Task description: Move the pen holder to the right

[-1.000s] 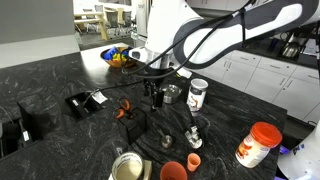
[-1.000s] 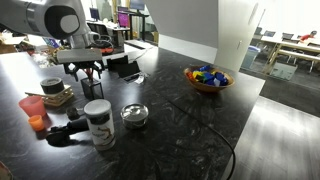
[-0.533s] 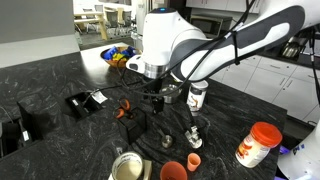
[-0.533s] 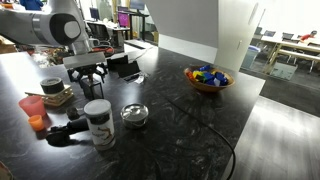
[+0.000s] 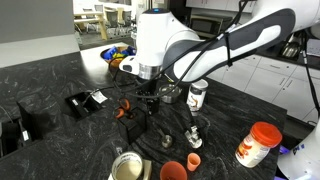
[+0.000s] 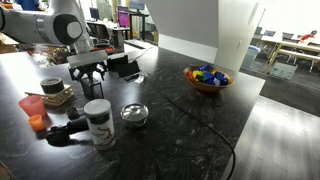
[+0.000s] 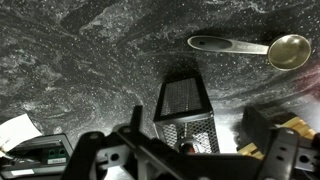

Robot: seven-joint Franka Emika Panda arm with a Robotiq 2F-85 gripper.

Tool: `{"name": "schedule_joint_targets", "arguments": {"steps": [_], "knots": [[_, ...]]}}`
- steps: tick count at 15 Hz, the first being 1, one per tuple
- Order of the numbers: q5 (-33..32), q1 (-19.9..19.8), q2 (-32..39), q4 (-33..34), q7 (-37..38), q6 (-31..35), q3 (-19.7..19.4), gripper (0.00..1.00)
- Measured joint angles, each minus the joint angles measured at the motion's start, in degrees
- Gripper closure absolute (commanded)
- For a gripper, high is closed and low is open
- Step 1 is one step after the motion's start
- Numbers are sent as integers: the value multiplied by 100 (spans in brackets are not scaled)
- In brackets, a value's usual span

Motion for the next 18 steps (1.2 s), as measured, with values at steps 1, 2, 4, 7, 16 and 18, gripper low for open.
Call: {"name": "schedule_joint_targets", "arguments": {"steps": [1,2,4,7,16,18], "knots": [[0,2,61,61,-123,0,19,0],[0,8,135,126,-251,0,41,0],[0,40,293,284,-508,-2,78,0],[0,80,474,496,-826,-10,91,0],[94,90,669,601,-1070,-43,105,40],[139,88,670,603,-1070,-42,104,55]]}}
